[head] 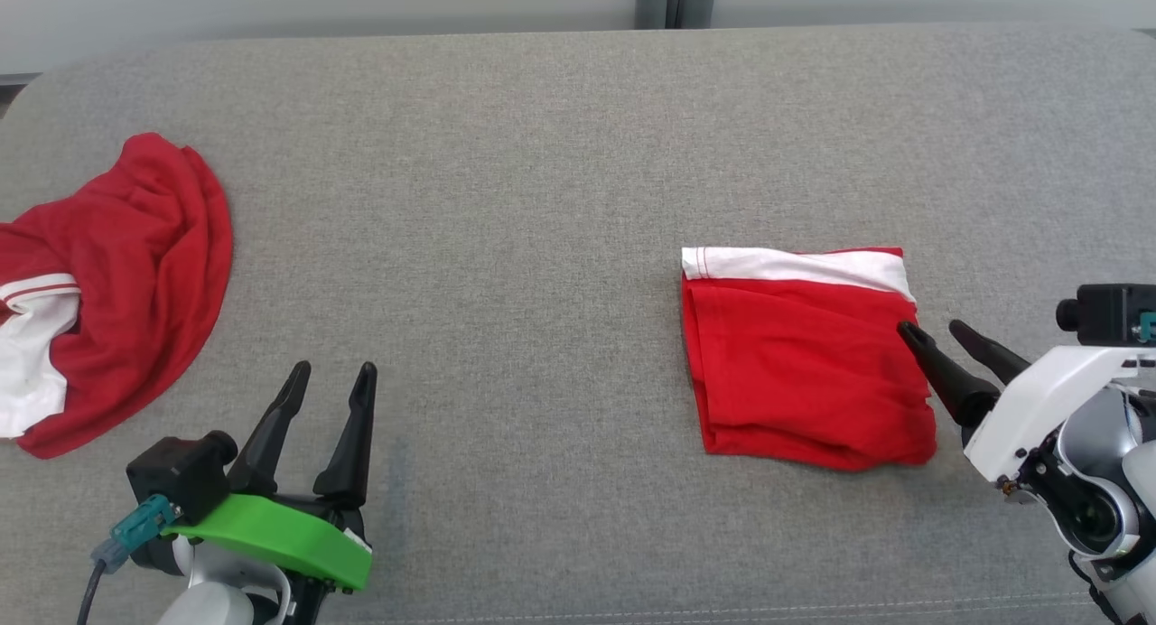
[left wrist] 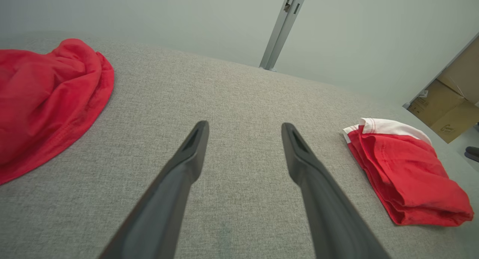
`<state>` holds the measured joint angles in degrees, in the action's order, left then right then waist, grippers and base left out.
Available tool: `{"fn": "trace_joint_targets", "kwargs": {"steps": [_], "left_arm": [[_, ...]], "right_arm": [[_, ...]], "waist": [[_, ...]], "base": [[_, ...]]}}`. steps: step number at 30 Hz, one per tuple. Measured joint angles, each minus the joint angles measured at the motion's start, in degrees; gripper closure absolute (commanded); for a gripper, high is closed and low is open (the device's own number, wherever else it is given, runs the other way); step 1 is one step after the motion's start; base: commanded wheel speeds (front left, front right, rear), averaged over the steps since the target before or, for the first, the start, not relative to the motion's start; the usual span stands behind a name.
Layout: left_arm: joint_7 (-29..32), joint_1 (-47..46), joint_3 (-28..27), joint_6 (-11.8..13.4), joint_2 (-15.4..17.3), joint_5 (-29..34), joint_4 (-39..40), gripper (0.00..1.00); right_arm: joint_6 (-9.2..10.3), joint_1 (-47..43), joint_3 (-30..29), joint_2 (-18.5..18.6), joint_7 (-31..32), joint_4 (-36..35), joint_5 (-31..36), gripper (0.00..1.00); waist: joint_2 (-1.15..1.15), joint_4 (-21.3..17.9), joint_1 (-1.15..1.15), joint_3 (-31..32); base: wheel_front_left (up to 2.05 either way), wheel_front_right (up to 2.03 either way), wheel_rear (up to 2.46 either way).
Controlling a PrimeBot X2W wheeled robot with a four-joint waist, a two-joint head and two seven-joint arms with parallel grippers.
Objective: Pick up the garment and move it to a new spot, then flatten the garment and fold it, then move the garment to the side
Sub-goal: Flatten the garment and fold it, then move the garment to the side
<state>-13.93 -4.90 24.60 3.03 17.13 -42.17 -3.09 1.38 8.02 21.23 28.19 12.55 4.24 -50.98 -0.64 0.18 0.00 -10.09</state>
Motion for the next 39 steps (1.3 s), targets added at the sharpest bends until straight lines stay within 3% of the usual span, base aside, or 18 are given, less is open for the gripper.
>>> {"fn": "trace_joint_targets", "kwargs": {"steps": [5, 21, 22, 23, 28, 33, 39], "left_arm": [[0.01, -0.03, 0.7, 0.0, -0.01, 0.02, 0.2, 0.0], [0.79, -1.43, 1.9, -0.08, -0.08, 0.58, 0.43, 0.0], [0.86, -1.54, 1.97, -0.09, -0.08, 0.58, 0.44, 0.0], [0.86, -1.57, 1.96, -0.08, -0.08, 0.58, 0.48, 0.0], [1.05, -1.66, 1.78, -0.08, -0.04, 0.58, 0.69, 0.0], [1.26, -2.02, 1.25, -0.04, 0.15, 0.59, 1.67, 0.0], [2.13, -2.96, 1.31, 0.0, 1.26, 1.33, 3.21, 0.0]], "right_arm": [[1.26, -1.68, -0.62, 0.21, -1.78, 1.87, 0.24, 0.0], [0.78, -1.03, -0.56, -3.96, -3.44, 9.4, -1.49, 0.0], [0.33, -0.8, -0.6, -4.26, -3.44, 9.65, -1.97, 0.53], [0.01, -0.43, -0.74, -4.71, -3.43, 9.78, -2.68, 1.0], [-1.68, 1.65, -0.52, -4.19, -2.72, 10.04, -3.26, 1.0], [-3.23, 6.65, 0.2, -0.6, -0.32, 9.96, -1.19, 1.0], [-3.35, 16.36, 0.32, 4.75, 4.36, 10.32, 2.29, 1.0]], "waist": [[0.0, -0.59, 0.0, -1.15], [0.0, 1.69, 0.0, -3.6], [0.0, 1.95, 0.0, -3.68], [0.0, 2.19, 0.0, -3.77], [0.0, 3.06, 0.0, -4.3], [0.0, 3.53, 0.0, -5.53], [0.0, 3.23, 0.0, -8.18]], "base": [[0.0, 0.0, 0.0], [0.0, 0.0, 0.0], [0.0, 0.0, 0.0], [0.0, 0.0, 0.0], [0.0, 0.0, 0.0], [0.0, 0.0, 0.0], [0.0, 0.0, 0.0]]}}
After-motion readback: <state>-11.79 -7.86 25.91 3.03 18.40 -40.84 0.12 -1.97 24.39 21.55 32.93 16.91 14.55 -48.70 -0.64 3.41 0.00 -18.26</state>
